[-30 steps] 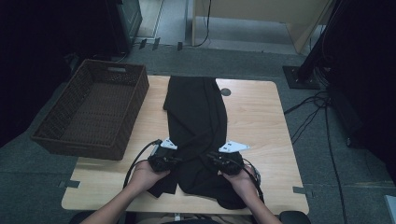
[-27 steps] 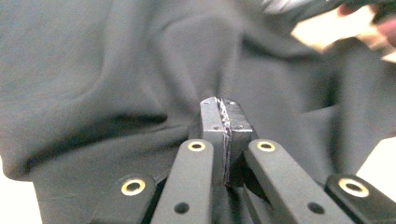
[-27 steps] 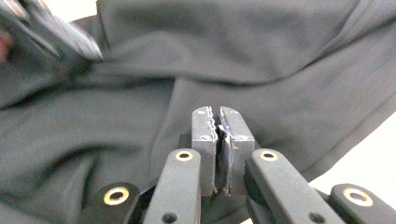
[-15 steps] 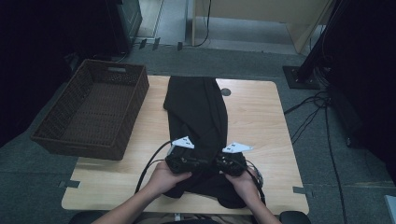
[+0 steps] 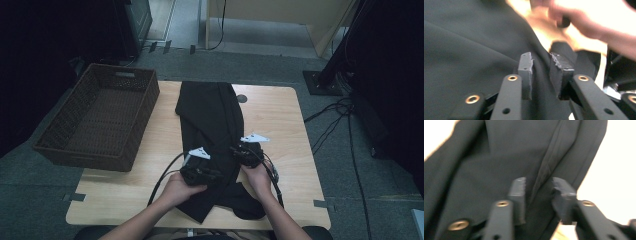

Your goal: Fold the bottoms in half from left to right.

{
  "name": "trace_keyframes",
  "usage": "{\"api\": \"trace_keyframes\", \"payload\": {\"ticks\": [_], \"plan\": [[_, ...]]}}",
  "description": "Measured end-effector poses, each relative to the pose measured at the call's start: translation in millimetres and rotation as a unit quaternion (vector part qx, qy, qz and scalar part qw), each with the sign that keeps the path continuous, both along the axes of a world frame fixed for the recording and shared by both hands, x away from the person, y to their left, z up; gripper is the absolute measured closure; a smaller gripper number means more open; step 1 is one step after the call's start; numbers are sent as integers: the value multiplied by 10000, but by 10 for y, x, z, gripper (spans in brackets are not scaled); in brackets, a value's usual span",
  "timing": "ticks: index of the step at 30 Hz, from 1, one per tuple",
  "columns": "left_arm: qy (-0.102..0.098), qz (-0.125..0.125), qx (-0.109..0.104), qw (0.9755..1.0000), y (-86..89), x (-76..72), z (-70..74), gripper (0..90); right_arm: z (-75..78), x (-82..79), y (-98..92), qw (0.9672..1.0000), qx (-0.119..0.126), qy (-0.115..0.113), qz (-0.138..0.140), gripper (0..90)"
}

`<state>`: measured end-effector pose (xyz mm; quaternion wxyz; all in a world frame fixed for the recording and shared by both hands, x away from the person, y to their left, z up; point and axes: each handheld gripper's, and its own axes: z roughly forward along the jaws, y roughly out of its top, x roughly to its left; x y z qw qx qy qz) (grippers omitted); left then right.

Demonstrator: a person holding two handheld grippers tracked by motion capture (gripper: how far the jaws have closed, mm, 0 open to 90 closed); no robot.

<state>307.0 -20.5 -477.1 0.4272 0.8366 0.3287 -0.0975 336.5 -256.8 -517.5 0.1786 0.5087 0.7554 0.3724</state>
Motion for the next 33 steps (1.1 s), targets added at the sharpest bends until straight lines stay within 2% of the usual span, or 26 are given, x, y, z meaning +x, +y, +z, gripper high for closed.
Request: {"api": "trace_keyframes", "payload": {"ticks": [2, 4, 6, 8, 11, 13, 15, 17, 18, 19, 21, 25, 26, 27, 28, 30, 33], "plan": [[-133, 284, 52, 9995, 129, 128, 41, 658, -1, 11, 18, 9998, -173, -62, -76, 777], [-318, 610, 325, 9971, 250, 280, 30, 605, -1, 23, 18, 9996, -270, -111, -6, 845], [-354, 914, 457, 9941, 367, 421, -19, 591, 1, 26, 16, 9995, -277, -99, 59, 894], [-246, 1142, 548, 9916, 440, 522, -94, 588, 14, 24, 12, 9995, -296, -39, 76, 900], [-254, 1163, 862, 9891, 456, 587, -189, 584, 37, 19, -34, 9995, -285, 85, 107, 900], [-275, 1140, 936, 9887, 444, 589, -215, 587, 55, 22, -85, 9994, -298, 115, 97, 900], [-450, 988, 1191, 9869, 400, 556, -244, 590, 98, 20, -155, 9996, -254, 89, 37, 900], [-572, 961, 1307, 9851, 386, 527, -241, 600, 139, 18, -214, 9998, -184, 72, 4, 900], [-580, 952, 1335, 9848, 388, 523, -238, 611, 170, 20, -257, 9997, -223, 52, -24, 900], [-572, 965, 1329, 9848, 391, 515, -238, 615, 191, 22, -292, 9996, -270, 56, -53, 900], [-525, 1005, 1264, 9855, 416, 501, -245, 629, 225, 37, -424, 9995, -205, 19, -236, 900], [-495, 1002, 1208, 9864, 439, 465, -252, 650, 181, 110, -620, 9975, -364, 198, -571, 885], [-508, 982, 1215, 9864, 433, 456, -251, 650, 178, 115, -619, 9968, -409, 185, -661, 791], [-508, 977, 1223, 9864, 431, 454, -250, 649, 193, 104, -593, 9969, -359, 7, -706, 693], [-502, 978, 1215, 9865, 433, 455, -250, 649, 217, 88, -555, 9973, -238, -158, -670, 629], [-449, 979, 1150, 9875, 450, 460, -255, 649, 272, 57, -431, 9977, -2, -464, -493, 613], [-331, 960, 1035, 9894, 479, 459, -263, 649, 300, 64, -189, 9981, 216, -566, -86, 587]]}}
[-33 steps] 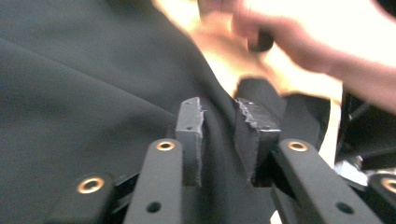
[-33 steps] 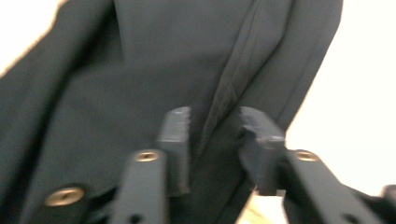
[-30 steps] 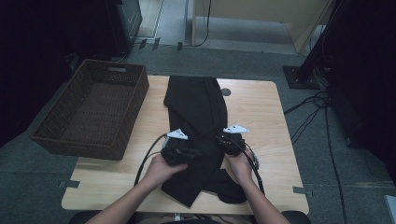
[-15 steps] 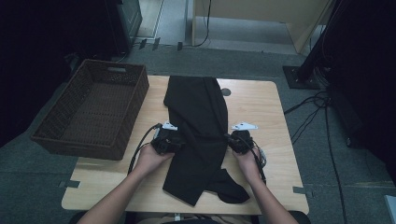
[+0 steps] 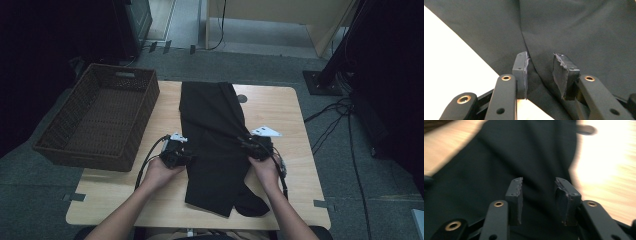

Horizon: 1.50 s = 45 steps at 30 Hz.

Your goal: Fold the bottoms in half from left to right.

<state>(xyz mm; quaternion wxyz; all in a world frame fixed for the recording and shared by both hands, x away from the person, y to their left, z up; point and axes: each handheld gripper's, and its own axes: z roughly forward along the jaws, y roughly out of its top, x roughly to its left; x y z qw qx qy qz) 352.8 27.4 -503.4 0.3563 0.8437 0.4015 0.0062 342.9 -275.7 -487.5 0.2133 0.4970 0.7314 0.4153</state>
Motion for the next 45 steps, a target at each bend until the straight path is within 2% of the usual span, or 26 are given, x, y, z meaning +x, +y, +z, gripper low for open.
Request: {"api": "trace_keyframes", "payload": {"ticks": [2, 3, 5, 8, 11, 12, 14, 16, 17, 20, 26, 27, 29, 31, 33, 35, 38, 40, 41, 43, 45], "plan": [[-3, -13, -62, 10000, 23, -7, -9, 648, -19, 52, 186, 9995, 154, 89, 278, 572], [10, 9, -109, 9999, 30, -8, -13, 646, -46, 101, 294, 9985, 286, 226, 399, 569], [73, 30, -211, 9997, 50, -1, -21, 639, -91, 173, 433, 9975, 354, 333, 516, 559], [103, 0, -213, 9997, 68, 1, -18, 639, -183, 286, 638, 9956, 322, 541, 698, 552], [126, 4, -244, 9996, 93, 0, -20, 629, -267, 343, 803, 9941, 196, 632, 856, 578], [133, 20, -272, 9995, 104, 1, -23, 629, -281, 348, 832, 9943, 84, 637, 849, 602], [161, 50, -319, 9993, 118, 3, -26, 625, -309, 342, 883, 9949, -147, 498, 867, 737], [184, 42, -335, 9993, 138, 11, -26, 621, -299, 317, 914, 9939, -267, 516, 941, 895], [194, 57, -347, 9992, 148, 13, -28, 621, -292, 286, 933, 9924, -302, 560, 1052, 900], [238, 82, -378, 9990, 182, 21, -27, 613, -276, 167, 960, 9888, -294, 499, 1378, 900], [481, 68, -496, 9976, 254, 45, -9, 568, -259, -112, 1030, 9760, -197, 532, 2101, 900], [486, 55, -496, 9976, 264, 48, -2, 565, -259, -152, 1040, 9738, -93, 568, 2202, 900], [457, 28, -532, 9975, 295, 54, 32, 555, -252, -206, 1052, 9714, 48, 645, 2283, 900], [407, 92, -643, 9971, 330, 69, 73, 544, -250, -275, 1066, 9689, 73, 680, 2380, 900], [350, 272, -762, 9961, 361, 103, 101, 521, -254, -326, 1076, 9663, 96, 675, 2482, 900], [393, 382, -794, 9953, 351, 135, 88, 513, -260, -359, 1091, 9646, 109, 698, 2540, 900], [441, 411, -525, 9968, 264, 155, 24, 491, -244, -409, 1092, 9624, 132, 697, 2622, 900], [449, 398, -489, 9970, 223, 149, 3, 476, -206, -427, 1072, 9617, 276, 555, 2671, 900], [417, 401, -487, 9971, 207, 144, 8, 475, -186, -434, 1063, 9616, 320, 484, 2682, 900], [486, 378, -593, 9963, 190, 143, 5, 480, -125, -452, 1055, 9619, 393, 243, 2694, 900], [622, 338, -714, 9949, 175, 146, -7, 523, -103, -456, 1067, 9619, 434, 194, 2693, 900]]}}
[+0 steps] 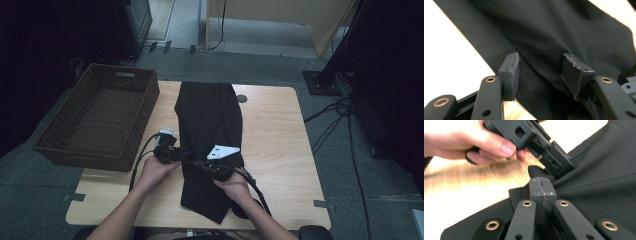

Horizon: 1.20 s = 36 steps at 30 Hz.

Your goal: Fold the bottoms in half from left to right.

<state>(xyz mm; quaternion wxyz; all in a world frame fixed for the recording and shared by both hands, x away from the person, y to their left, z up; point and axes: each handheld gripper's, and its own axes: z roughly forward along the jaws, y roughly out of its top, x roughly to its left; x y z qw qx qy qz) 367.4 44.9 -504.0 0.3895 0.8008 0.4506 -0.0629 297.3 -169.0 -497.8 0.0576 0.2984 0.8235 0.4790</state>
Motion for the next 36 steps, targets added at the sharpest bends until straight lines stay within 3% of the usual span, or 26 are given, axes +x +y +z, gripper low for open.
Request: {"api": "trace_keyframes", "payload": {"ticks": [4, 8, 10, 12, 14, 15, 18, 20, 23, 27, 30, 32, 34, 35, 36], "plan": [[-90, -134, 107, 9998, -26, -28, -5, 884, -43, 15, 7, 9999, -17, 143, 70, 856], [-221, -316, 476, 9981, -45, -63, -29, 900, -36, 49, -71, 9998, 17, 132, -118, 724], [-303, -307, 486, 9979, -56, -84, -36, 900, 3, 109, -178, 9992, 8, -29, -401, 710], [-338, -289, 512, 9977, -68, -88, -35, 900, 5, 222, -315, 9960, -209, -176, -852, 702], [-376, -272, 542, 9974, -79, -94, -33, 900, -70, 346, -415, 9922, -455, -13, -1158, 699], [-365, -259, 532, 9976, -79, -93, -34, 900, -107, 368, -428, 9911, -606, -2, -1182, 697], [-325, -153, 463, 9983, -61, -81, -5, 900, -175, 381, -438, 9904, -663, 116, -1205, 686], [-400, 0, 309, 9987, -53, -71, 38, 735, -209, 365, -419, 9901, -783, 95, -1157, 684], [-585, 66, 463, 9972, -82, -23, 85, 553, -234, 313, -405, 9899, -827, -124, -1143, 708], [-537, 207, 508, 9971, -143, 124, 86, 492, -235, 284, -403, 9904, -798, -97, -1126, 718], [-430, 192, 683, 9966, -245, 227, 45, 486, -235, 271, -398, 9908, -791, -91, -1097, 720], [-449, 198, 648, 9967, -274, 256, 15, 569, -237, 267, -395, 9908, -789, -106, -1094, 723], [-319, 174, 673, 9971, -280, 275, 6, 799, -237, 270, -399, 9909, -777, -85, -1094, 726], [-373, 117, 669, 9970, -267, 254, 20, 877, -237, 273, -403, 9910, -756, -69, -1104, 730], [-463, 100, 624, 9969, -249, 219, 46, 896, -238, 274, -407, 9910, -736, -51, -1121, 731]]}}
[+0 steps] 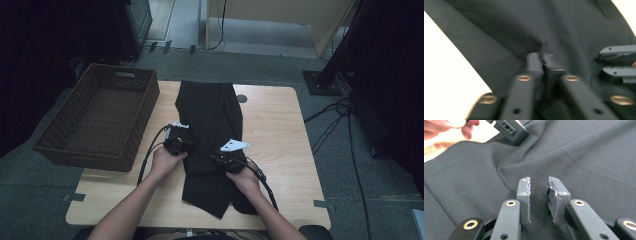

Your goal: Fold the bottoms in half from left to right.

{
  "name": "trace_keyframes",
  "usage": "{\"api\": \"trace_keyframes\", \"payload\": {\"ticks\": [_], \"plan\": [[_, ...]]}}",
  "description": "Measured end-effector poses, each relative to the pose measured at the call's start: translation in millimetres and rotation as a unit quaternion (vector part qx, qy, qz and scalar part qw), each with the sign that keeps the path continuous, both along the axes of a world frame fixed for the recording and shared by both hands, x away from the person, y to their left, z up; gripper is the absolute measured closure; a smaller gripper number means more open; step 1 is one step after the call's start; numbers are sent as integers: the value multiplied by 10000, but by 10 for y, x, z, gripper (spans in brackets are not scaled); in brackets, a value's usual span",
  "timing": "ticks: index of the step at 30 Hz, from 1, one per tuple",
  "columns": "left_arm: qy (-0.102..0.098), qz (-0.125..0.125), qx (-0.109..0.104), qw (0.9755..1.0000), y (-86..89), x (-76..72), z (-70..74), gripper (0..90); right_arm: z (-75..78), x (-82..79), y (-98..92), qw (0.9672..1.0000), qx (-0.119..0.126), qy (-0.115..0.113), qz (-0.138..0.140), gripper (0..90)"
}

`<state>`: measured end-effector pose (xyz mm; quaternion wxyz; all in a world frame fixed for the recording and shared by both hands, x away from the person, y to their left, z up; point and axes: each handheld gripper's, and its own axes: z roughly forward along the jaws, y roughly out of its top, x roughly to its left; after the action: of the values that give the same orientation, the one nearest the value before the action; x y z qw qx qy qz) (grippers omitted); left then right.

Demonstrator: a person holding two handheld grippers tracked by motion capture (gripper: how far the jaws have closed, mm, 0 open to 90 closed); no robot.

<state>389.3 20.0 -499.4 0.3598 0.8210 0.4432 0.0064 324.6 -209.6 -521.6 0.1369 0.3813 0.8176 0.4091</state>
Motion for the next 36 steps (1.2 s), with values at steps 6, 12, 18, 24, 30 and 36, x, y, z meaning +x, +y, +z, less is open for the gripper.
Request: {"api": "trace_keyframes", "payload": {"ticks": [6, 12, 18, 24, 30, 36], "plan": [[-411, 194, -284, 9986, 237, -238, 312, 900, -1, 2, -8, 10000, 37, 32, 22, 747], [-717, 411, -225, 9963, 293, -347, 412, 597, 1, -38, 23, 10000, -10, 11, 51, 742], [-195, 99, -170, 9996, 101, -183, 146, 536, 0, -28, 8, 9999, 117, 103, 66, 718], [-74, -13, 37, 10000, 37, -202, -28, 549, 58, 43, -86, 9997, 198, 37, -146, 686], [-153, -43, 24, 9999, 47, -213, -41, 557, 175, 343, -390, 9963, 269, -11, -811, 637], [-230, 54, 91, 9997, 36, -149, -40, 544, 263, 267, -512, 9947, 387, 71, -949, 621]]}}
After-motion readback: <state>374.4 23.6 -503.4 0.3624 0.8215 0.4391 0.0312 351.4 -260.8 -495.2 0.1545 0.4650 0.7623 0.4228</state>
